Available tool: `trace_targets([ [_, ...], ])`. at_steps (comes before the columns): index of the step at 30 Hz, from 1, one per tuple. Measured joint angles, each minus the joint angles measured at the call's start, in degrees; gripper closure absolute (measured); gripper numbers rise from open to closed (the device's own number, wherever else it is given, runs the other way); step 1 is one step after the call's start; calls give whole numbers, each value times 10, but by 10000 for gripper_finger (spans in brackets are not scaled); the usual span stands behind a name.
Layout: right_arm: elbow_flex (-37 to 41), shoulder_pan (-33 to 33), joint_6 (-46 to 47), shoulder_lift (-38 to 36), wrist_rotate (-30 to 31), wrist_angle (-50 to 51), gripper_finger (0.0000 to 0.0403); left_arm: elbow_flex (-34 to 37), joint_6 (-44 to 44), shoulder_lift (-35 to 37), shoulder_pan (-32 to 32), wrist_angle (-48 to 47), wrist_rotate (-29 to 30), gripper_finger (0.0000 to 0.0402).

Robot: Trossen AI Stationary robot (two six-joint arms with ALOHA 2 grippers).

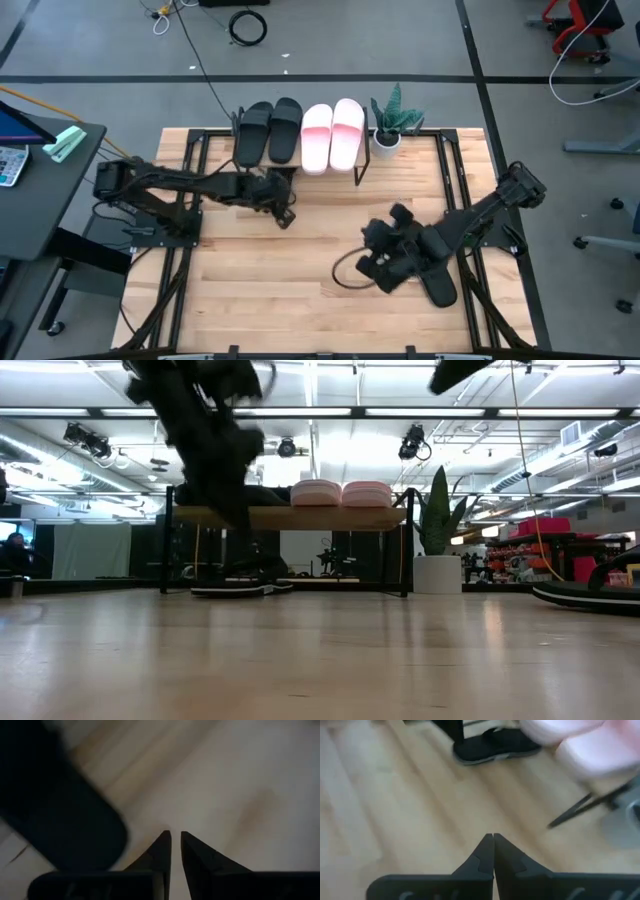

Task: Pick and place slides into the shelf
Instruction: Put the black slipper under the shelf

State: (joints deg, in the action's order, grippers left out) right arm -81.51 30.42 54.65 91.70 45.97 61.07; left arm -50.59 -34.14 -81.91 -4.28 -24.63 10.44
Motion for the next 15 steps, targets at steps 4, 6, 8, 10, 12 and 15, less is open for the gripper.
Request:
trace_targets([
  [4, 43, 47, 134, 0, -50, 3, 400, 0, 35, 52, 49, 21, -1, 357],
  [6, 72, 68, 220, 0, -93, 4, 400, -1, 65, 74, 68, 48, -1, 360],
  [8, 101, 89, 300, 0, -130, 6, 400, -1, 95, 97, 81, 59, -1, 363],
  [10, 122, 112, 348, 0, -164, 12, 398, -1, 122, 111, 87, 80, -2, 365],
  [12, 136, 133, 375, 0, -190, 24, 397, 0, 127, 123, 87, 82, -2, 364],
  [15, 145, 161, 439, -1, -208, 68, 398, -1, 132, 132, 84, 83, 1, 361],
])
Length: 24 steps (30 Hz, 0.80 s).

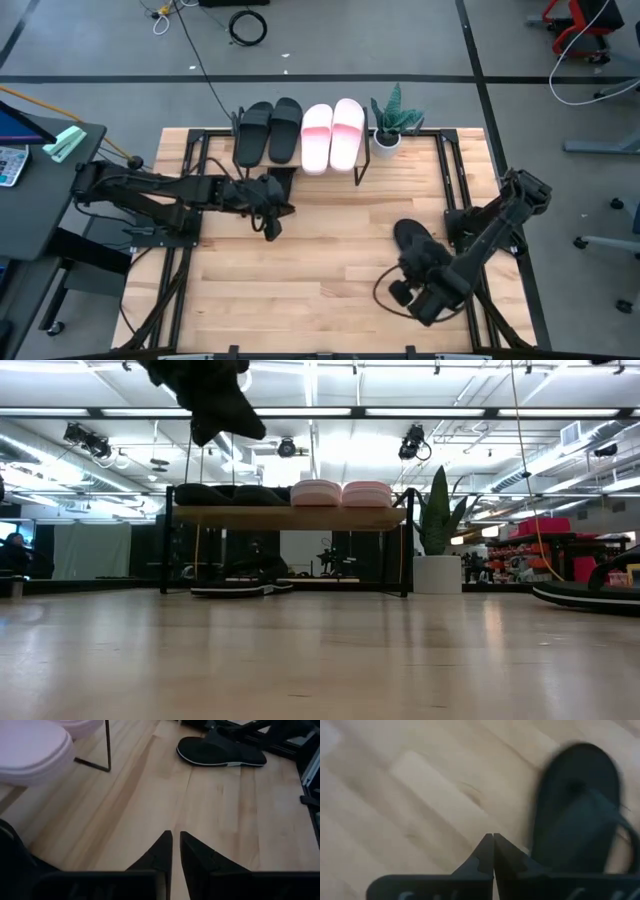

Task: Pick and place slides into the shelf
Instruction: Put the black slipper under the shelf

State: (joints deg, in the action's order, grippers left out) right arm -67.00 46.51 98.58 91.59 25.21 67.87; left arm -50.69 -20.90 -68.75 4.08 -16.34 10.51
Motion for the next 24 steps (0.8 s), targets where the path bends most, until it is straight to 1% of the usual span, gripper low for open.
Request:
trace_targets([
  [3, 3, 27, 83, -1, -23, 36, 399, 0, 17, -1, -1, -3, 0, 359],
  [5, 7, 49, 130, -1, -40, 32, 398, 0, 21, -3, -1, -1, 0, 359],
  [12, 35, 119, 199, 0, -46, 25, 368, 0, 22, -5, -1, -2, 0, 369],
  [18, 87, 117, 200, 0, -45, -13, 318, 0, 21, -5, -1, -2, 0, 369],
  [24, 120, 103, 188, 0, -42, -16, 268, 0, 21, -5, -1, -1, 0, 363],
])
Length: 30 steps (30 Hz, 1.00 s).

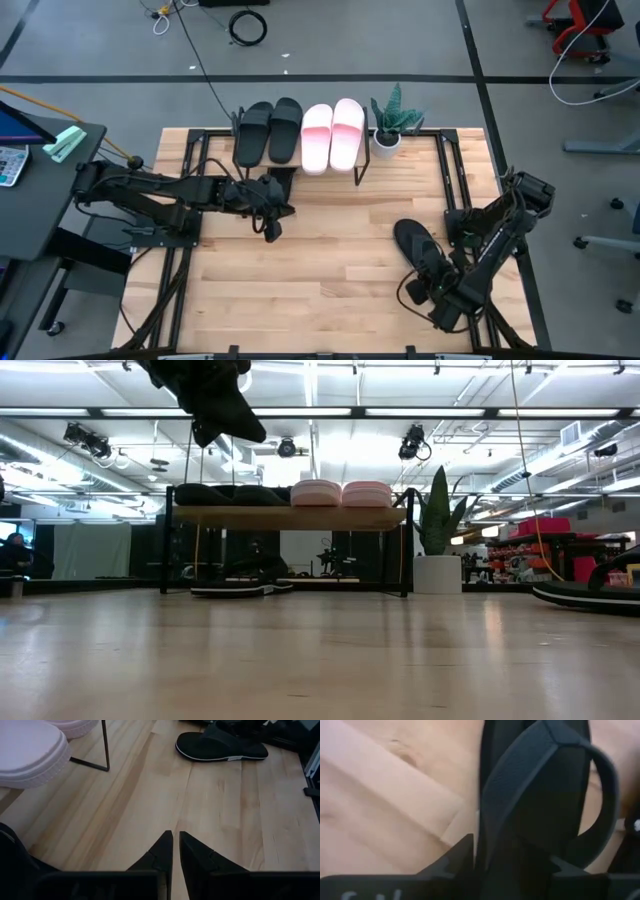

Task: Pick and place slides into the shelf
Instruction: Put the black slipper under the shelf

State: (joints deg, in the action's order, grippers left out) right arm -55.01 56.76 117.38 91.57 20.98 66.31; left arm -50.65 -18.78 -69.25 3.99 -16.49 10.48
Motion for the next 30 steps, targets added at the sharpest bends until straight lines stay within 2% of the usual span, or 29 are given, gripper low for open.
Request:
trace_targets([
  [5, 41, -10, -4, 0, 1, -17, 246, 0, 0, 0, 0, 0, 0, 368],
  [11, 88, -13, -3, 0, 1, -84, 250, 0, -1, 0, 0, 0, 0, 376],
  [15, 90, -12, -2, 0, 1, -103, 287, 0, -1, 0, 0, 0, 0, 375],
  [21, 76, -15, 7, 0, 12, -108, 387, 0, -1, 0, 0, 0, 0, 367],
  [25, 59, -30, 8, 0, 89, -110, 382, 0, -1, 0, 0, 1, 0, 372],
  [30, 27, -82, -38, 0, 271, -130, 395, 0, -1, 0, 0, 25, 0, 380],
])
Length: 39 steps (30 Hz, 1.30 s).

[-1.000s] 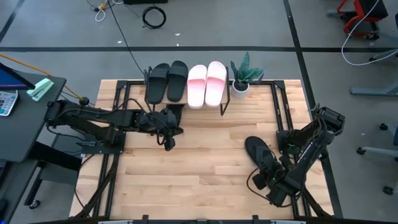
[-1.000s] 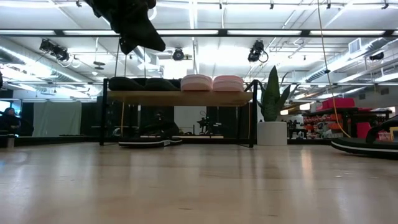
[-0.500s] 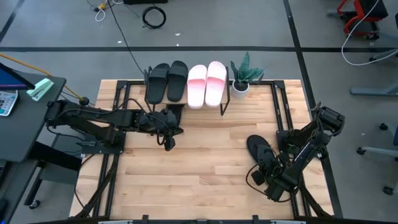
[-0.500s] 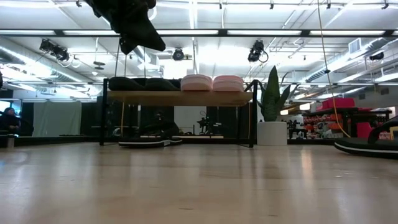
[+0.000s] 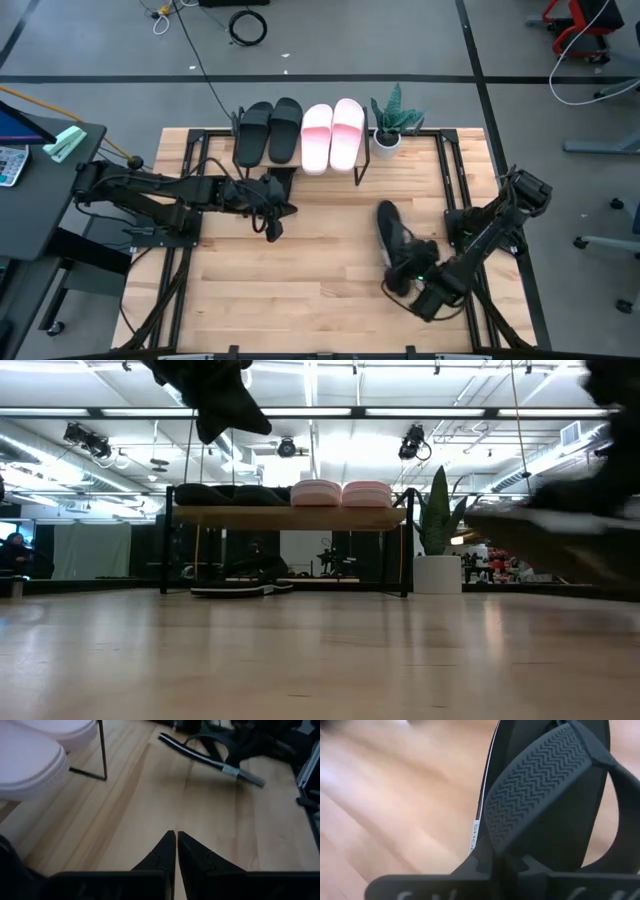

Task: Pick and place slides into the shelf
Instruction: Put the black slipper under the shelf

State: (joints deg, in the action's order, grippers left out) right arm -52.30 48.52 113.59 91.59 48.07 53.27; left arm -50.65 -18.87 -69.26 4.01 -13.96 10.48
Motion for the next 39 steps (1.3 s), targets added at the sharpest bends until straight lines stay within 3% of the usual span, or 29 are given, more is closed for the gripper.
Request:
trace_targets([
  [3, -10, -50, -114, 0, 99, -94, 392, 0, 0, 0, 0, 19, 0, 380],
  [5, -10, -91, -224, 0, 111, -190, 391, 0, 0, 0, 0, 25, 0, 376],
  [9, -10, -178, -443, 0, 36, -375, 397, 0, 0, 0, 0, 35, 0, 370],
  [13, -10, -250, -553, 0, -34, -466, 395, 0, 1, 0, 2, 34, 0, 368],
  [17, -10, -305, -578, 10, -120, -492, 397, 0, 2, 0, 4, 34, 0, 374],
  [22, -10, -321, -582, 66, -180, -541, 397, 0, 27, 0, 6, 34, 0, 381],
  [30, -10, -348, -600, 100, -143, -555, 398, 0, 31, 0, 8, 34, 0, 370],
  [39, -10, -412, -679, 100, -189, -555, 358, 0, 30, 0, 7, 34, 0, 376],
])
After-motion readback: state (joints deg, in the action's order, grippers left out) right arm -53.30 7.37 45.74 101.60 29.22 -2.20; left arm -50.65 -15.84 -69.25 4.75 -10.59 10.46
